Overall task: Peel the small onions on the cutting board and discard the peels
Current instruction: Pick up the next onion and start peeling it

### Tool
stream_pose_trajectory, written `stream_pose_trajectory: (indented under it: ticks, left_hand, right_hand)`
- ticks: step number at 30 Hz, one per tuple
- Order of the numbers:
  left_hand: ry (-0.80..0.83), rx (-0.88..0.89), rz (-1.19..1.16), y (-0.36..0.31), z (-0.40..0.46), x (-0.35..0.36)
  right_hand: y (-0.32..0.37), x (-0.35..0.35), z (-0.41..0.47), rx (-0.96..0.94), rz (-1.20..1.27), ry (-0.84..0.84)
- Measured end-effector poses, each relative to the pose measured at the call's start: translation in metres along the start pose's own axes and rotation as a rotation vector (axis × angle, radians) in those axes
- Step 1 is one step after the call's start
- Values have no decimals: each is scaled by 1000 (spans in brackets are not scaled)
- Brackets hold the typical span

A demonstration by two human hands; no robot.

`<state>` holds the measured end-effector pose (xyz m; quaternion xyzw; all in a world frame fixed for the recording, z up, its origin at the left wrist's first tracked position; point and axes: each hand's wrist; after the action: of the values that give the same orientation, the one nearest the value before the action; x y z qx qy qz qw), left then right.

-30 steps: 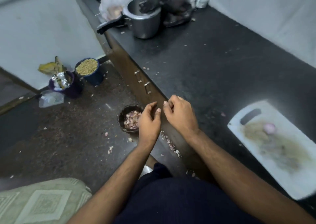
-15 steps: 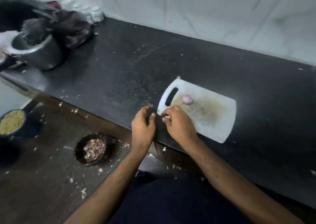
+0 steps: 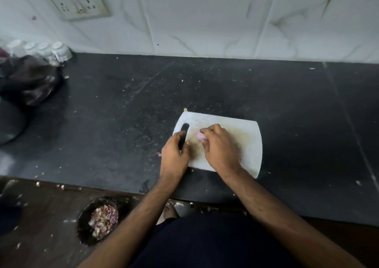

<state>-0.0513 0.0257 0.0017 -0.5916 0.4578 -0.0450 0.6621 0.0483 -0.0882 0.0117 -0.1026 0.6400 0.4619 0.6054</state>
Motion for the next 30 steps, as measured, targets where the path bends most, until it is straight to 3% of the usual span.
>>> stream_pose_trajectory:
  ticks: [4,7,14,18,27,30]
  left_hand:
    - [122,63,78,3,31,-8]
    - [194,102,127,7,50,-11]
    - [429,217,78,6,68,12]
    - [553,244,-14,-11,69,34]
    - [503,266,-39,-36,95,70]
    - [525,282,-48,-30,91,69]
  right_hand:
    - [0,19,18,-1,-59,122]
    - [-1,29,25,51,-53,117]
    - [-10,26,23,385,119,-225]
    - [-28,23,22,523,154,-334]
    - [-54,5,14,384,304,-126]
    - [-70,-1,11,396,352,-134]
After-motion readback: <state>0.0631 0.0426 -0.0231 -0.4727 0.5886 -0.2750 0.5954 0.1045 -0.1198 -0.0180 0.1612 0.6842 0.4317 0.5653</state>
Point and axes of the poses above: each hand's wrist, its own z-axis towards the middle knuckle, its own x-axis out of the palm, y = z × x, and after that the axes turned 7 degrees about -x, right-handed
